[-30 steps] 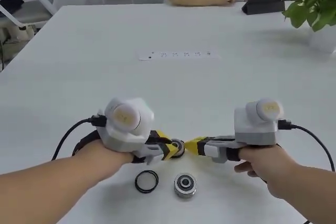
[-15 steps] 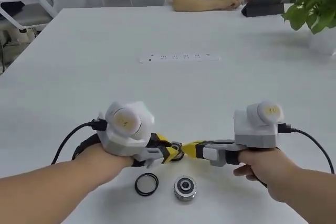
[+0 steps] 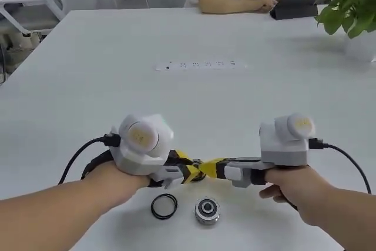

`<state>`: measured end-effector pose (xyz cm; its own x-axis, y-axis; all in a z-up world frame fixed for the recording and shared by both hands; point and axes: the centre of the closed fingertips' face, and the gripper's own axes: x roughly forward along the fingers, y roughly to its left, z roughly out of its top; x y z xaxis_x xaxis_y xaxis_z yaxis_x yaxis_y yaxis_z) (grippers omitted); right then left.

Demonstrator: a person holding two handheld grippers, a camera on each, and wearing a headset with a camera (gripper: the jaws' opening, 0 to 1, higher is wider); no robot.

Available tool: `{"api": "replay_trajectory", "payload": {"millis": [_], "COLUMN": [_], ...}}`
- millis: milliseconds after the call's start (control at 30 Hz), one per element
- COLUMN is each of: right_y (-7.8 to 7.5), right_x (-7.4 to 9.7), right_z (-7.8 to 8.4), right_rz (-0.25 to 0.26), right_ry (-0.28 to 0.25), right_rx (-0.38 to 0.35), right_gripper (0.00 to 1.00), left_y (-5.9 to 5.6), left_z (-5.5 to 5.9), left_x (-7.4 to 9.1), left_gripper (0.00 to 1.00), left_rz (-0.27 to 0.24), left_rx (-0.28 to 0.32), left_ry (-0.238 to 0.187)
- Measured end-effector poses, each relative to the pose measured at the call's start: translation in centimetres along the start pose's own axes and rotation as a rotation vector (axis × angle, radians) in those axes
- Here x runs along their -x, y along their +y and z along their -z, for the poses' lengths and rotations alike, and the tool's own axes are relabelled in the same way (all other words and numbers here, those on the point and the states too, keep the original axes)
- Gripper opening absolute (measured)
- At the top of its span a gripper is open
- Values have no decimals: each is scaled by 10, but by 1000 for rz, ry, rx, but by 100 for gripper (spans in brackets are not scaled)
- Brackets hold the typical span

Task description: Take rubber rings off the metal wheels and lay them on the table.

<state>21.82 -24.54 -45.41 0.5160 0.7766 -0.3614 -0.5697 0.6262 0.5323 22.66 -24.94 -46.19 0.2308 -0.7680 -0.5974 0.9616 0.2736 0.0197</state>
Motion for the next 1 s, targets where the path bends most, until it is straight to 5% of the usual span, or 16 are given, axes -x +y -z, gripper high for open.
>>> {"api": "replay_trajectory", "payload": {"millis": [367, 567, 1000], "right_y": [8, -3, -2], "right_x": [6, 7, 11], "right_z": [1, 4, -2], "right_rz": [-54, 10, 12], "right_ry": [3, 17, 0], "right_rx": [-18, -22, -29], "right_gripper": [0, 0, 0], "left_y": [1, 0, -5], "left_z": [0, 0, -4], "left_x": [-1, -1, 11], "left_gripper": [6, 7, 14], "left_rz": [-3, -2, 34], "left_rx": [5, 11, 52], "left_ry": [4, 9, 3]}}
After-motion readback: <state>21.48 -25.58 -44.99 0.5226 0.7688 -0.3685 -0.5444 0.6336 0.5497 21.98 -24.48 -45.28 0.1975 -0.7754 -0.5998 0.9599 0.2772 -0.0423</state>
